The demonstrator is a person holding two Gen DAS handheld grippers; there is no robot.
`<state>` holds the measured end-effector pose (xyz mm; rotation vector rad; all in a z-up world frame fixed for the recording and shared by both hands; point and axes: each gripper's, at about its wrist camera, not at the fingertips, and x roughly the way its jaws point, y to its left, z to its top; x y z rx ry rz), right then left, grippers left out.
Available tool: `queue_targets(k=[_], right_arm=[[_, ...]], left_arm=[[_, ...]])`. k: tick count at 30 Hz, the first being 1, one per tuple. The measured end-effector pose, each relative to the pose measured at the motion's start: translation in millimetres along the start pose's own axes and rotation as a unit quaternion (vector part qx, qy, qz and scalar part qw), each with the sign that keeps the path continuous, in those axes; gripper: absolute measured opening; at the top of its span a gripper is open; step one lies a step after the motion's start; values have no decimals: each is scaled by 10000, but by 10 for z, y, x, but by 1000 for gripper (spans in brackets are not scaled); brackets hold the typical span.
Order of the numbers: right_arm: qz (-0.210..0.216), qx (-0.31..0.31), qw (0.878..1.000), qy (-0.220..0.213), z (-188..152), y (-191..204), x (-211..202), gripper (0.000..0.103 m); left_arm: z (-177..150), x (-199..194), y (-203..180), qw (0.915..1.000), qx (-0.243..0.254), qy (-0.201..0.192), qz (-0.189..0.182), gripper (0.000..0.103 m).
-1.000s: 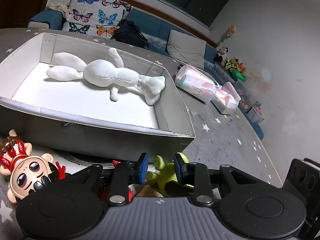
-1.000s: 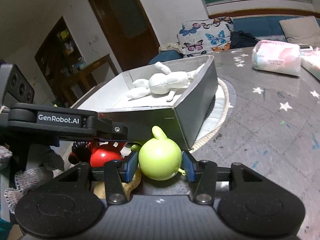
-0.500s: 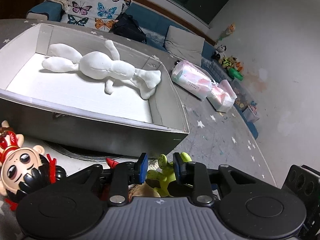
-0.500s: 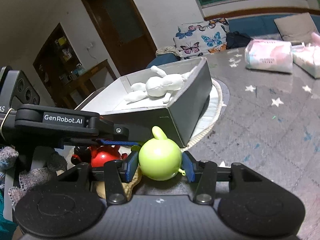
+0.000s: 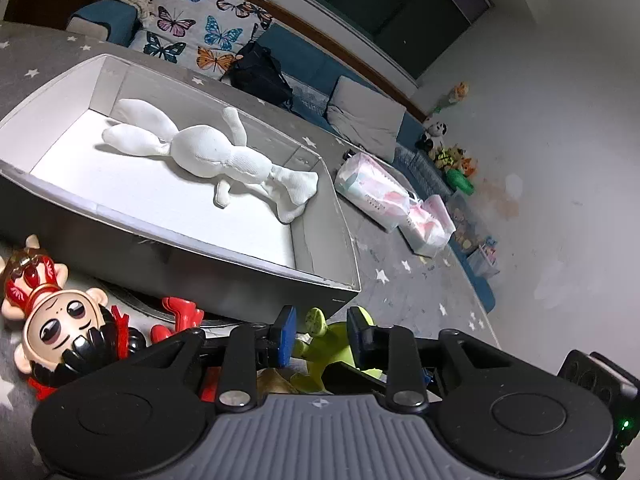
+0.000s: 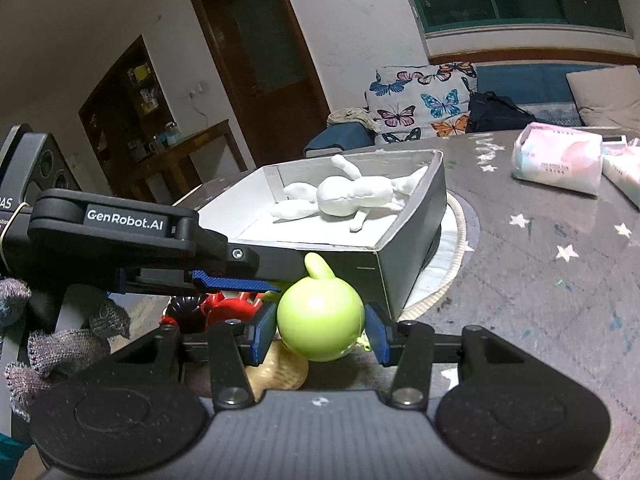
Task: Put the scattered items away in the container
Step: 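Lift the green toy with both tools and carry it over the box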
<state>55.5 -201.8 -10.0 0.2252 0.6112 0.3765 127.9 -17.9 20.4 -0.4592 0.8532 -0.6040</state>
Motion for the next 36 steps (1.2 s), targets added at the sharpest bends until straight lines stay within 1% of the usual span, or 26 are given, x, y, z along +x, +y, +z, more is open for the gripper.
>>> queue_targets(k=[2,5,9,12,14,18,21,27,29,36], right_arm=[[-14,-73,10000,-30,29,25,-19,49],[-17,-226,9996,-153,110,94,-87,49],[-37,-539,9979,-355,323,187,-125,49],[-76,-771,9960,-438,518,219,-53,49],[-100,-912,9949,-413,650,216,61,49],[-165,-1086,9938,-159,854,139,386,49],[-256,-1216,9921,149,941,70,671,49],[-431,-1547,9849,644,992,-16,1050,49],[-478,-1650,9818,807,994,-32,1154,49],[-661,-2013,9706,1143,978,-18,1392,49]], left_arm=[[11,-44,-7,9999,-79,-59,-39,29],[62,-150,-74,9997,-38,-245,-91,29],[222,-272,-162,9983,2,-562,-141,29],[392,-273,-193,9969,48,-778,-80,29],[507,-216,-168,9963,17,-854,0,29],[694,3,-23,9966,-122,-805,149,29],[768,220,139,9967,-323,-707,237,29],[850,527,448,9953,-825,-471,186,29],[861,608,488,9953,-858,-388,226,29],[871,776,539,9954,-838,-256,393,29]])
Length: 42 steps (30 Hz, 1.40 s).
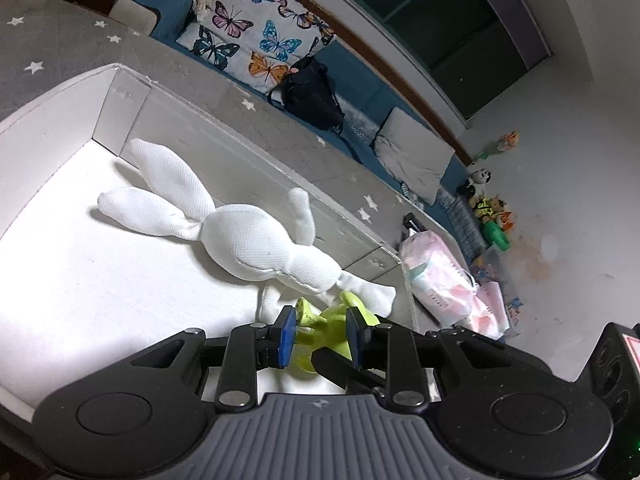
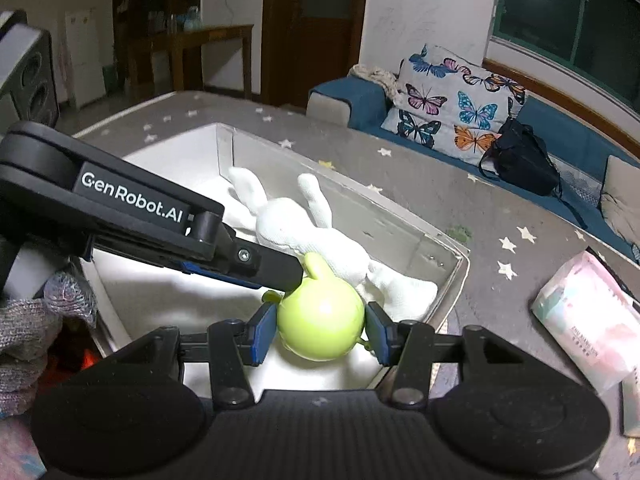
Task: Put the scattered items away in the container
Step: 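Lift the green toy with both tools and carry it over the box, then lower the green toy beside the rabbit and open both tools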
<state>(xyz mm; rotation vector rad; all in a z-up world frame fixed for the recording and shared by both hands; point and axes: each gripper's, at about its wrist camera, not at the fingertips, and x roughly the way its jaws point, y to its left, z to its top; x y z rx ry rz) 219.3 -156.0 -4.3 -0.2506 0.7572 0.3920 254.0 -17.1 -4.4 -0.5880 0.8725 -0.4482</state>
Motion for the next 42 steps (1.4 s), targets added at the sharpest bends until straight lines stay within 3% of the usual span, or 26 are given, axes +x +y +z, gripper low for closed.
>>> queue_targets(k=[12,23,27,29,36,42], right_arm=[[-357,-518,9978,209,67,75,152,50],[-359,-477,9981,167,60,80,121,51],[-323,-384,9987,12,42,82,26,51],[-332,-363,9988,-88,18,104,-50,63],[-269,-276,9965,-736,-89,243,-530,66],[-81,-75,9943,-1057,-343,385,-890,76]], left_arm=[[-25,40,-12,9995,180,26,258,29],[-64,-28,-59,9990,305,-40,320,29],[-76,-124,-88,9986,395,-115,329,29],[-94,-200,-119,9982,466,-175,324,29],[-238,-546,-249,9957,756,-437,305,30],[-427,-829,-278,9933,920,-605,348,31]])
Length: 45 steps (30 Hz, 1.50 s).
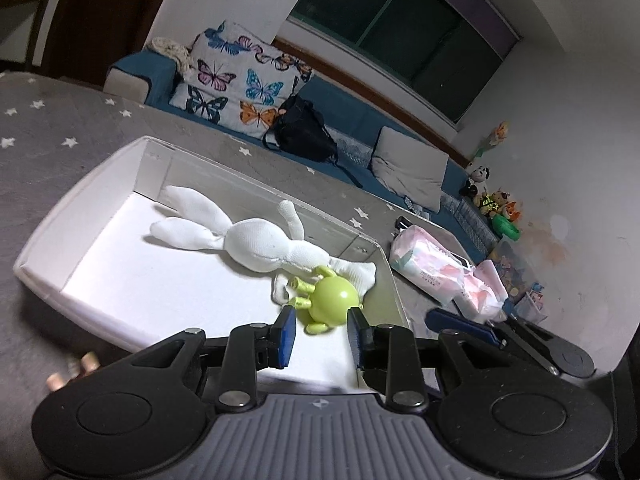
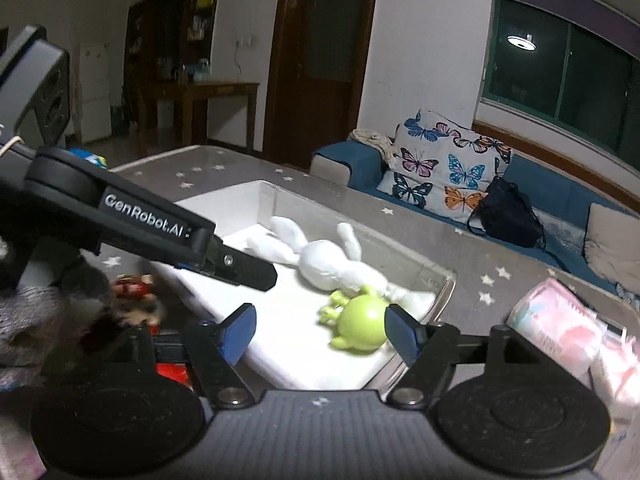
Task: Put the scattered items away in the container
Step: 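Move both tools down to the tan peanut-shaped toy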
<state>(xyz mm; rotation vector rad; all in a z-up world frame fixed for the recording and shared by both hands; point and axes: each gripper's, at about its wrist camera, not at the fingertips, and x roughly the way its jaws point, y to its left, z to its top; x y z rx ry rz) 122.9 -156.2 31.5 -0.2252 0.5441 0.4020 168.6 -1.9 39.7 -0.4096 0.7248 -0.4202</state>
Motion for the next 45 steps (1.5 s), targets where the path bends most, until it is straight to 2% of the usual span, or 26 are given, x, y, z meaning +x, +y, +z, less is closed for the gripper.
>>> queue_targets(k=[11,20,27,36,38,45], right_arm=[[460,142,9988,-59,-470,356,-460,82],[674,243,9971,261,-775,531,-411,82],[774,346,9956,399,-880,606,-335,81],[825,460,9944,479,-938,641,-279,68],[838,465,9942,478,-942,648,-279,62],[795,499,9943,497,-941,667,-289,60]], left_arm=[[-462,-405,-91,9994,295,134,-105,31],[-808,-437,-111,9978,285,575,-156,31],[-902,-330,-85,9964,216,816,-79,31],[-903,-291,-35,9953,67,960,-66,32],[-905,-284,-37,9952,74,971,-58,33],[-898,-258,-35,9950,58,995,-42,34]])
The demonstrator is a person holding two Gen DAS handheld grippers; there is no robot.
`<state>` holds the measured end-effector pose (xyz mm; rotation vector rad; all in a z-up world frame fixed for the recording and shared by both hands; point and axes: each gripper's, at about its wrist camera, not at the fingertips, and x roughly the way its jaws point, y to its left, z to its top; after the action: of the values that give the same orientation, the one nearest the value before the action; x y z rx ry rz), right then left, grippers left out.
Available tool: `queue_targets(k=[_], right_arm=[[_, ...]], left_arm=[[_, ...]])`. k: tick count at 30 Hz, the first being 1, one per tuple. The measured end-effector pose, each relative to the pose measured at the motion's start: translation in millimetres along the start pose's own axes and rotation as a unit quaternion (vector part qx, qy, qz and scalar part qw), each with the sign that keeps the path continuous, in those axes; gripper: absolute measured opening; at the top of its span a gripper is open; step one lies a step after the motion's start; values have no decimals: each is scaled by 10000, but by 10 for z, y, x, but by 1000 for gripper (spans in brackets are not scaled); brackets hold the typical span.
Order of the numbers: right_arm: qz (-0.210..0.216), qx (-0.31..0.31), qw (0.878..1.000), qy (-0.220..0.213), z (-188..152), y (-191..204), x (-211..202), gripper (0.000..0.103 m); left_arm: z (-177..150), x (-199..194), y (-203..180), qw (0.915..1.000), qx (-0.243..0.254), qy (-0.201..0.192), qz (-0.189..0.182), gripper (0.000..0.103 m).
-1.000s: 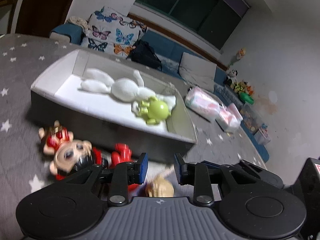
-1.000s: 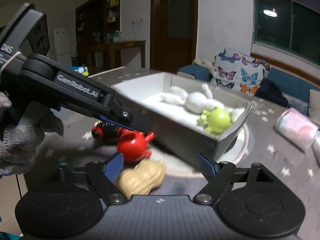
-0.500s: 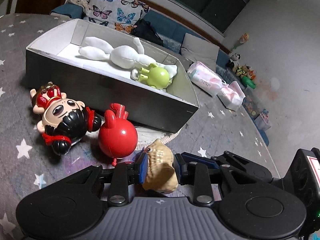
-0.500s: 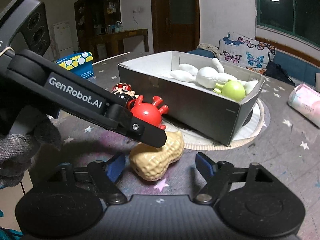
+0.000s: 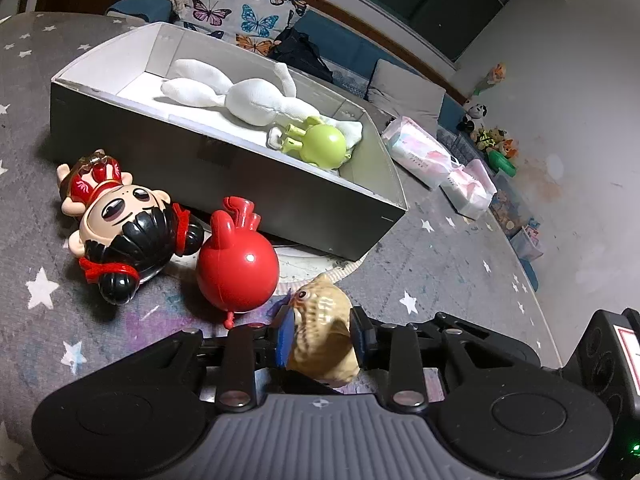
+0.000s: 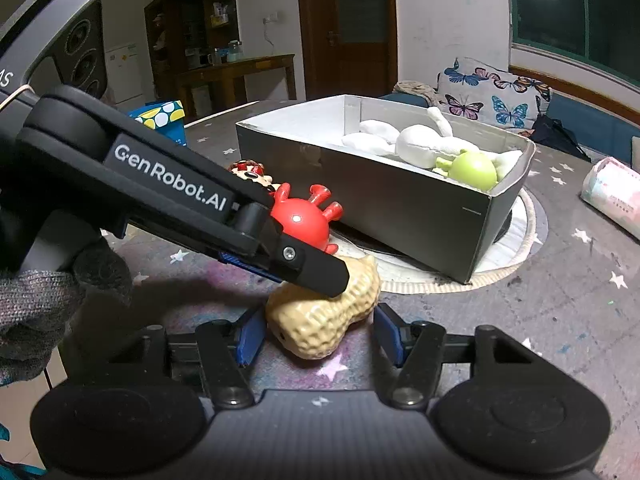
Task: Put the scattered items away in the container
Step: 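Close both tools on the peanut toy and lift it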
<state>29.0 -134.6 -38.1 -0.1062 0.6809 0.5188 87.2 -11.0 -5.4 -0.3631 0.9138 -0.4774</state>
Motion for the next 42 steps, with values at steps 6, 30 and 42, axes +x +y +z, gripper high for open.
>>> queue_targets(k=[6,30,42], right_arm=[[-21,78,10000,-4,-1,4,-10,59],[-198,121,9997,-64,125,2,-135,52],[-116,449,9989,51,-1,-51,-44,45]], left_arm=[[6,54,17,9999,-107,95,-33,38],[8,-29,-52,9998,-66,117,-120,32],[-2,74,44,9987,-403,150,-267,34]])
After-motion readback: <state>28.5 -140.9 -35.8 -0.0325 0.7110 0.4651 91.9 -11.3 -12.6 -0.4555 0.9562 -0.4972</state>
